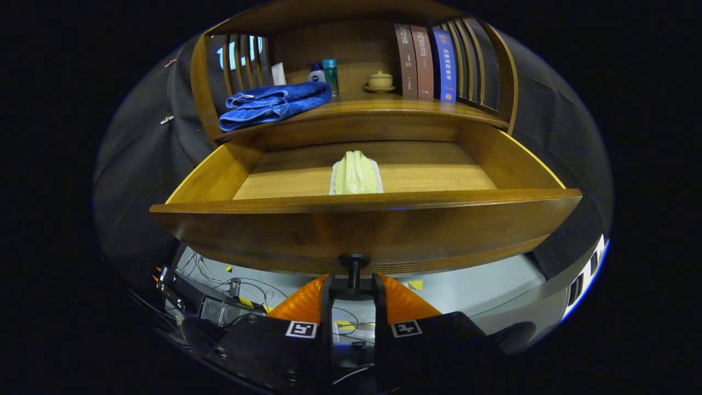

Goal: Pull open the drawer, take out the items inside it, and place them on the countertop above the cabinet.

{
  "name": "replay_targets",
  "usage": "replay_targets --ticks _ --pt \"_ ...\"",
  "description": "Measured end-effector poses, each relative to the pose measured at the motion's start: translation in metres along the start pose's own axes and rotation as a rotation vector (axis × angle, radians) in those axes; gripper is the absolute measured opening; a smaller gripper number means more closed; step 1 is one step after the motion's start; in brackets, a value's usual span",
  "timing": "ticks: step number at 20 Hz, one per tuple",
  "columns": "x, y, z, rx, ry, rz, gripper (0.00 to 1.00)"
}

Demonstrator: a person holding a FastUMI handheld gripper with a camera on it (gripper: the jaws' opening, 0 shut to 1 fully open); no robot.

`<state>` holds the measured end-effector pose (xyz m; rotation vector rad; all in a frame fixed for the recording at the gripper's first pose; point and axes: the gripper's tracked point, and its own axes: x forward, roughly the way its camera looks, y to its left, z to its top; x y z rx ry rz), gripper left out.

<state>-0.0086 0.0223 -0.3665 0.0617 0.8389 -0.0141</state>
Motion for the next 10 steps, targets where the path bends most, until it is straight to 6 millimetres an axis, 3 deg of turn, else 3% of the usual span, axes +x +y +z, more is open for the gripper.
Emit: replay_targets --ticks 4,6,9,10 --pt "0.0 0.001 -0.001 0.017 0.0 0.005 0.36" --pt "-0.01 0.0 0.01 0.032 -0.034 0.013 0.48" --pt "-0.037 -0.004 0.022 0.046 -0.075 -0.004 1.0" --pt "-0.046 -0.004 0.033 0.051 -0.093 -0.001 0.99"
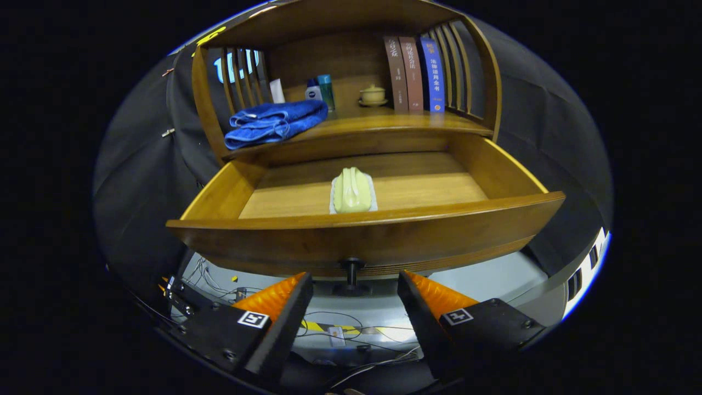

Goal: Pull open the drawer, take out the items inside it, and place them on the countertop above the cabinet.

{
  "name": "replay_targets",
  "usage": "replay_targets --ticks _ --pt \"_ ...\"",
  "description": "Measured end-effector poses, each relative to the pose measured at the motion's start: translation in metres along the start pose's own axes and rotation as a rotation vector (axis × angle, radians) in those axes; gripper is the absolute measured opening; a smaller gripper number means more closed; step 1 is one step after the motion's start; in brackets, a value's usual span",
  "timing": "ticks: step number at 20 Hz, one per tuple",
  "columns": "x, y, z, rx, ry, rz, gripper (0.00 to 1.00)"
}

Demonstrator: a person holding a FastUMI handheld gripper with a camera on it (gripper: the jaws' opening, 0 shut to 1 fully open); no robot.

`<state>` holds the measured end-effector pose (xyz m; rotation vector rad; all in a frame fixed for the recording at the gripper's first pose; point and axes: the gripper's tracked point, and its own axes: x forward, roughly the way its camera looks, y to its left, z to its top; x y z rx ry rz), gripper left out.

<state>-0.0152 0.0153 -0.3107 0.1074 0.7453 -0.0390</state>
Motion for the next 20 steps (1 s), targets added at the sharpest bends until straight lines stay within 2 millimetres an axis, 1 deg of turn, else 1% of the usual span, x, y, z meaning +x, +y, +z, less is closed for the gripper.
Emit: replay_targets --ticks 1,3,5,7,9,10,12,14,17,18,19,20 --pt "-0.01 0.003 0.015 0.005 -0.025 0.004 0.98" --pt "-0.021 0.008 0.051 -0.006 -0.082 0.009 0.99" --pt "-0.021 0.014 0.082 -0.029 -0.096 0.017 0.99" --pt "-0.005 0.022 0.113 -0.034 -0.081 0.031 0.99" --pt "0.019 0.027 0.134 -0.026 -0.03 0.042 0.99" --pt "0.035 0.028 0.142 -0.02 0.012 0.038 0.99" --pt "0.061 0.026 0.144 -0.023 0.094 0.015 0.99" --pt "0.091 0.027 0.14 -0.022 0.175 0.004 0.98" --pt "0.123 0.025 0.125 -0.015 0.297 -0.007 0.99" --pt "0.136 0.023 0.116 -0.022 0.331 -0.013 0.98" --pt "0.142 0.021 0.109 -0.03 0.364 -0.018 0.93" --pt "0.149 0.019 0.104 -0.042 0.393 -0.027 0.91"
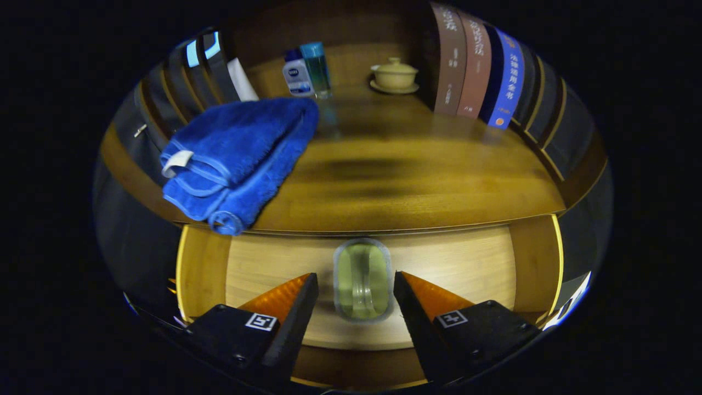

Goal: Pull open the drawer, take out the items inside it, and place them on the countertop above the cabinet.

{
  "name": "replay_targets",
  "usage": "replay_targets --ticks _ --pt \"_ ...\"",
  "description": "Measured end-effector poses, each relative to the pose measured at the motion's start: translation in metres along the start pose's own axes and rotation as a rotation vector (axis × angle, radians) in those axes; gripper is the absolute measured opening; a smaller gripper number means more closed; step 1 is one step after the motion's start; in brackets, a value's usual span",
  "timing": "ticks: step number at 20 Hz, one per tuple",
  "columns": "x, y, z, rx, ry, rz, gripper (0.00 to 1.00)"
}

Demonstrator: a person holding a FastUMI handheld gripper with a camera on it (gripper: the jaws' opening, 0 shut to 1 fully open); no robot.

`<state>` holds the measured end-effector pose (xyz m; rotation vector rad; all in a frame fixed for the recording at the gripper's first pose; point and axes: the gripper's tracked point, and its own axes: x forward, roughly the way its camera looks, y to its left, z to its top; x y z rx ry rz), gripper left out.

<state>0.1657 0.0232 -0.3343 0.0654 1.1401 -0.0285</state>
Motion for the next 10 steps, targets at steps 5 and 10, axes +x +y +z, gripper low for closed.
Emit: replay_targets --ticks 5,10 --pt "0.024 -0.001 -0.012 -0.051 0.104 -0.022 0.8" --pt "0.027 -0.001 -0.009 -0.056 0.137 -0.023 0.39"
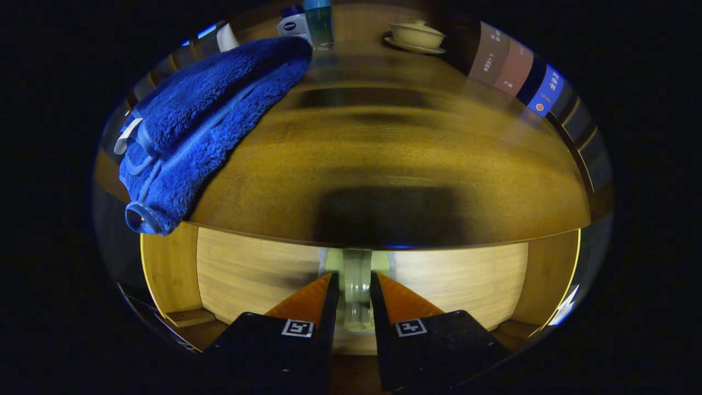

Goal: Pull open the drawer, take out the items inside it, and place them on the countertop above the cabinet.

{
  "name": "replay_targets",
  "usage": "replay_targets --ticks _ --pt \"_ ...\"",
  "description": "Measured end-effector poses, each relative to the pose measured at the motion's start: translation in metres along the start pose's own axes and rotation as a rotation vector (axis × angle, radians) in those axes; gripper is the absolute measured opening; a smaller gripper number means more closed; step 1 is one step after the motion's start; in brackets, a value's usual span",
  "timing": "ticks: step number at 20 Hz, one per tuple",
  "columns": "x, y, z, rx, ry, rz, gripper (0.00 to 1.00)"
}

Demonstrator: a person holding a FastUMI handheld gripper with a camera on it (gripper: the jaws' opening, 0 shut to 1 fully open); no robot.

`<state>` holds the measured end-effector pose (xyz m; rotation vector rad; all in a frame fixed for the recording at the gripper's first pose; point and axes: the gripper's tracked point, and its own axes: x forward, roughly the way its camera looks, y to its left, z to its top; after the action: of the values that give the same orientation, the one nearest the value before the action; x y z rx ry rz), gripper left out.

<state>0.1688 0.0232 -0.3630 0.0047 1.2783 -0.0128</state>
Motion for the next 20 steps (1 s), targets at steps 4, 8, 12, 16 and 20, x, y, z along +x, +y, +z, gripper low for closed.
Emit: replay_targets --ticks 4,8,12,16,20 --pt "0.026 0.003 -0.009 -0.014 0.005 0.009 0.19" --pt "0.007 0.003 -0.004 -0.003 -0.002 0.023 0.05" --pt "-0.025 0.007 -0.014 0.003 -0.085 0.045 0.05" --pt "-0.093 0.012 -0.014 0.0 -0.269 0.073 0.05" --pt "-0.157 0.008 0.012 0.034 -0.44 0.094 0.05"
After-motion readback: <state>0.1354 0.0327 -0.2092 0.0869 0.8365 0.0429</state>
